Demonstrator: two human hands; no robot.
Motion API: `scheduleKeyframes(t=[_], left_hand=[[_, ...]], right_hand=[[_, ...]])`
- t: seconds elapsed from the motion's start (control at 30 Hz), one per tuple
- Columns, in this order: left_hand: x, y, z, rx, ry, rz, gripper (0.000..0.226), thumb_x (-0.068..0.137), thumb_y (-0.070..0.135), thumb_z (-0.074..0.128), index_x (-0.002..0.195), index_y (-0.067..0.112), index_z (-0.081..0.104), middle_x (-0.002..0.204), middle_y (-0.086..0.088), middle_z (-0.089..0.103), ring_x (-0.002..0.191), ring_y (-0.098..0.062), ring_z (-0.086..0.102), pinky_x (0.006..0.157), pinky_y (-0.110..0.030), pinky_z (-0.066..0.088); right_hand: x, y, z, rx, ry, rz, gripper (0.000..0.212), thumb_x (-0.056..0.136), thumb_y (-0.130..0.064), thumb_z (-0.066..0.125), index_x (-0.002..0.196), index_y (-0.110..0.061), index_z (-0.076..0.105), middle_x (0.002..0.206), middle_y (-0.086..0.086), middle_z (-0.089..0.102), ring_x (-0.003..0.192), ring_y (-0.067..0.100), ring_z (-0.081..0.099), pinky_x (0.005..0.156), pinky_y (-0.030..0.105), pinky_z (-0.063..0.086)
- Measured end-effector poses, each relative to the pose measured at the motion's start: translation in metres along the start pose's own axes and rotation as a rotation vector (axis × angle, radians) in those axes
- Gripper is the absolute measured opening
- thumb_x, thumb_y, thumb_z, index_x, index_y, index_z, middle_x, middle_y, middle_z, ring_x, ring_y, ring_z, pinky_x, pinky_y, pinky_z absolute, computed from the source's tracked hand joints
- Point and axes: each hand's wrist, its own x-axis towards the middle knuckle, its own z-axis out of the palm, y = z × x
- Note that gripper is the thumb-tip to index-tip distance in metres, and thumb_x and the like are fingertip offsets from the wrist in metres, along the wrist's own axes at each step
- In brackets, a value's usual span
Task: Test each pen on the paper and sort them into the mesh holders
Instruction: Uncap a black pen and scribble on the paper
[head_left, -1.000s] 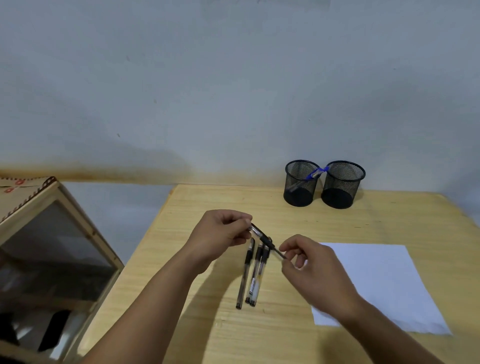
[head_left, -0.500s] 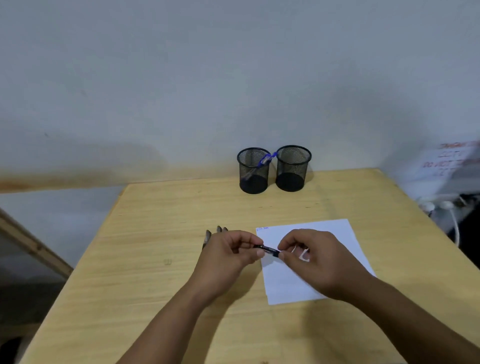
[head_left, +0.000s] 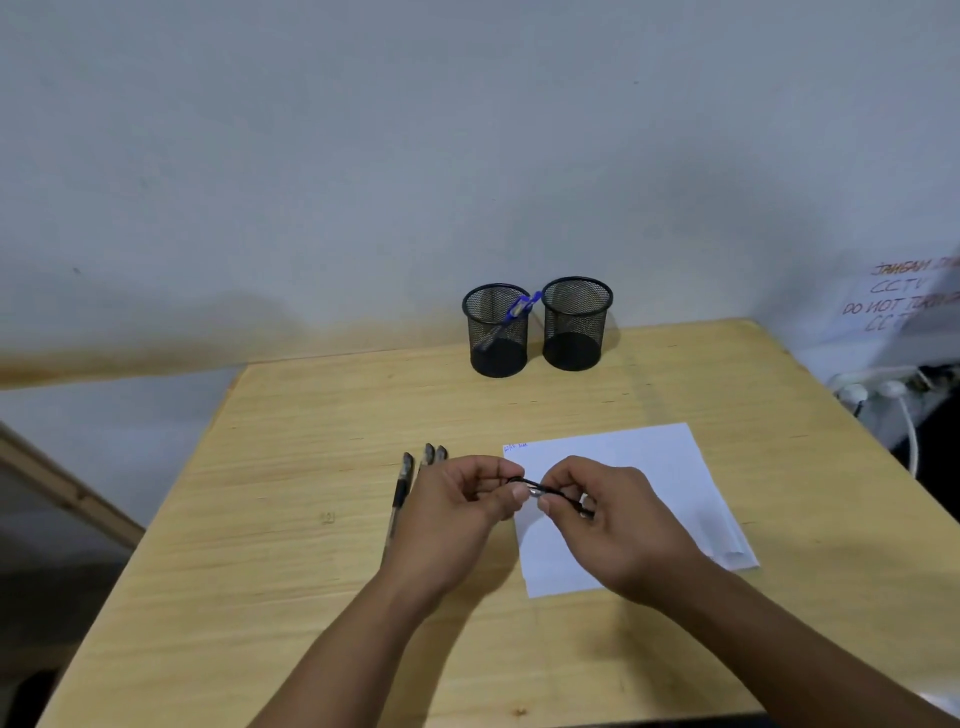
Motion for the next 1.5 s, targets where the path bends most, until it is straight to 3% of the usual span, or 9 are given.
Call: scheduleKeyframes(t=[0.23, 0.37, 0.5, 0.73, 0.87, 1.1, 1.23, 1.37, 1.5], left_hand=[[0.011, 0.002, -0.012, -0.052, 0.173, 0.054, 0.009, 0.083, 0.013, 0.077, 0.088, 0.020, 0.075, 0.078, 0.004, 0.074, 0.072, -0.007, 0.067, 0.067, -0.014, 0.050], [0.025, -0.009, -0.013, 0.132, 0.268, 0.078, 0.012, 0.082, 0.014, 0.076, 0.083, 0.026, 0.074, 0.079, 0.005, 0.073, 0.073, -0.007, 0.066, 0.060, -0.010, 0.046], [0.034, -0.021, -0.008, 0.396, 0.307, 0.074, 0.012, 0.079, 0.022, 0.070, 0.074, 0.032, 0.070, 0.062, 0.015, 0.061, 0.062, -0.004, 0.057, 0.056, -0.020, 0.043], [0.039, -0.026, -0.003, 0.739, 0.359, 0.166, 0.008, 0.080, 0.029, 0.063, 0.073, 0.033, 0.065, 0.061, 0.020, 0.060, 0.075, -0.008, 0.059, 0.083, -0.038, 0.047], [0.039, -0.027, -0.005, 0.855, 0.345, 0.191, 0.007, 0.082, 0.040, 0.067, 0.085, 0.035, 0.068, 0.076, 0.018, 0.063, 0.090, -0.014, 0.056, 0.087, -0.033, 0.031], [0.022, -0.046, 0.006, 0.915, 0.213, 0.423, 0.029, 0.082, 0.044, 0.061, 0.107, 0.032, 0.069, 0.104, 0.017, 0.067, 0.098, -0.015, 0.055, 0.088, -0.028, 0.038], [0.012, -0.061, 0.015, 0.942, 0.087, 0.491, 0.041, 0.086, 0.051, 0.056, 0.116, 0.026, 0.066, 0.112, 0.012, 0.063, 0.102, -0.015, 0.051, 0.089, -0.030, 0.043], [0.008, -0.067, 0.021, 0.978, 0.083, 0.534, 0.038, 0.086, 0.055, 0.053, 0.107, 0.026, 0.065, 0.114, 0.009, 0.062, 0.105, -0.017, 0.051, 0.088, -0.036, 0.047], [0.009, -0.071, 0.022, 0.985, 0.095, 0.531, 0.040, 0.086, 0.055, 0.054, 0.111, 0.026, 0.066, 0.115, 0.010, 0.062, 0.106, -0.016, 0.050, 0.088, -0.035, 0.048]], right_hand=[[0.001, 0.010, -0.010, 0.109, -0.010, 0.074, 0.017, 0.092, -0.028, 0.063, 0.076, -0.027, 0.059, 0.060, -0.012, 0.057, 0.051, 0.005, 0.045, 0.054, 0.024, 0.039], [0.000, 0.016, -0.009, 0.221, 0.020, 0.186, 0.014, 0.094, -0.021, 0.057, 0.085, -0.029, 0.064, 0.075, -0.004, 0.067, 0.052, 0.012, 0.045, 0.054, 0.030, 0.040], [-0.002, 0.018, -0.007, 0.380, 0.009, 0.279, 0.022, 0.094, -0.012, 0.055, 0.100, -0.028, 0.069, 0.090, -0.003, 0.071, 0.061, 0.010, 0.058, 0.059, 0.026, 0.050], [-0.009, 0.021, -0.008, 0.563, 0.071, 0.316, 0.018, 0.089, -0.006, 0.066, 0.095, -0.022, 0.071, 0.083, 0.009, 0.067, 0.065, 0.027, 0.070, 0.063, 0.038, 0.061], [-0.008, 0.023, -0.007, 0.594, 0.116, 0.320, 0.016, 0.090, -0.004, 0.066, 0.096, -0.016, 0.076, 0.091, 0.015, 0.070, 0.067, 0.027, 0.072, 0.066, 0.040, 0.062], [-0.002, 0.031, -0.013, 0.643, 0.154, 0.295, 0.034, 0.085, 0.002, 0.070, 0.114, -0.016, 0.071, 0.097, 0.004, 0.079, 0.095, 0.018, 0.074, 0.086, 0.031, 0.056], [0.005, 0.028, -0.015, 0.595, 0.238, 0.265, 0.032, 0.077, -0.006, 0.081, 0.106, -0.016, 0.072, 0.091, 0.002, 0.079, 0.087, 0.012, 0.075, 0.079, 0.022, 0.059], [0.021, 0.026, -0.010, 0.513, 0.324, 0.260, 0.010, 0.091, -0.015, 0.068, 0.097, -0.022, 0.071, 0.085, 0.001, 0.077, 0.081, 0.014, 0.075, 0.076, 0.030, 0.061], [0.042, 0.024, -0.005, 0.498, 0.326, 0.255, 0.012, 0.092, -0.014, 0.065, 0.094, -0.025, 0.070, 0.089, -0.004, 0.076, 0.085, 0.012, 0.073, 0.077, 0.021, 0.059]])
